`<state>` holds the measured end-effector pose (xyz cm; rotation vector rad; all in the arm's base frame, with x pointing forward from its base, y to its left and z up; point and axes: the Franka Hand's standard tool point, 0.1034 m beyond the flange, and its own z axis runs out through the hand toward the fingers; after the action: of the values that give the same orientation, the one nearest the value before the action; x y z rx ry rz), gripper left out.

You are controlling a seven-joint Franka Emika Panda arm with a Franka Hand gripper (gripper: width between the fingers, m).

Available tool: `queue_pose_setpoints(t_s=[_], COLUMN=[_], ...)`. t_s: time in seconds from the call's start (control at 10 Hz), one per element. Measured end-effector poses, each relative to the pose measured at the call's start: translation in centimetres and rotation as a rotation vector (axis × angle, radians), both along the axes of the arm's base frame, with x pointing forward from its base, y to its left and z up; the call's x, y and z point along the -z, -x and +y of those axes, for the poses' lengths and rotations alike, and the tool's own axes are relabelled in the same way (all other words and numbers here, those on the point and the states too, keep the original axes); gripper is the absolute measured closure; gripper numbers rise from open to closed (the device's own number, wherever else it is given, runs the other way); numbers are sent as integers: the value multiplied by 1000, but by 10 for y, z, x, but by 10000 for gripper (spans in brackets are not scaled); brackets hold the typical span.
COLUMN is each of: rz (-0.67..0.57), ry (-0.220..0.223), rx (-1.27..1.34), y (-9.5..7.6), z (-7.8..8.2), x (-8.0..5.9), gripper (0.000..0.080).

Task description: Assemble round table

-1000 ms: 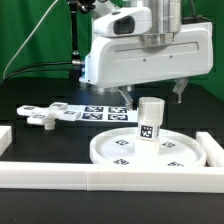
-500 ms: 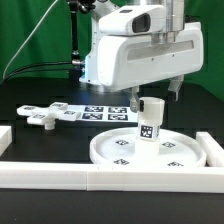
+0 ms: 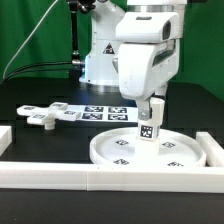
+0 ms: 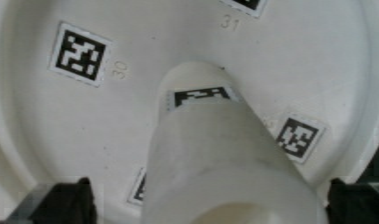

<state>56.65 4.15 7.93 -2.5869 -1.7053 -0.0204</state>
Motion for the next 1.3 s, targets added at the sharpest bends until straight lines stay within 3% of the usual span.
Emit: queue_pose_setpoints(t_s=[0.8,1.0,1.3], rz=[-17,-13,-13], ry=[45,52,52], rx=[-488,-513,-511], y=[-1,0,0], z=[-6,-9,-10], x=[2,3,3], gripper=[151,397,394])
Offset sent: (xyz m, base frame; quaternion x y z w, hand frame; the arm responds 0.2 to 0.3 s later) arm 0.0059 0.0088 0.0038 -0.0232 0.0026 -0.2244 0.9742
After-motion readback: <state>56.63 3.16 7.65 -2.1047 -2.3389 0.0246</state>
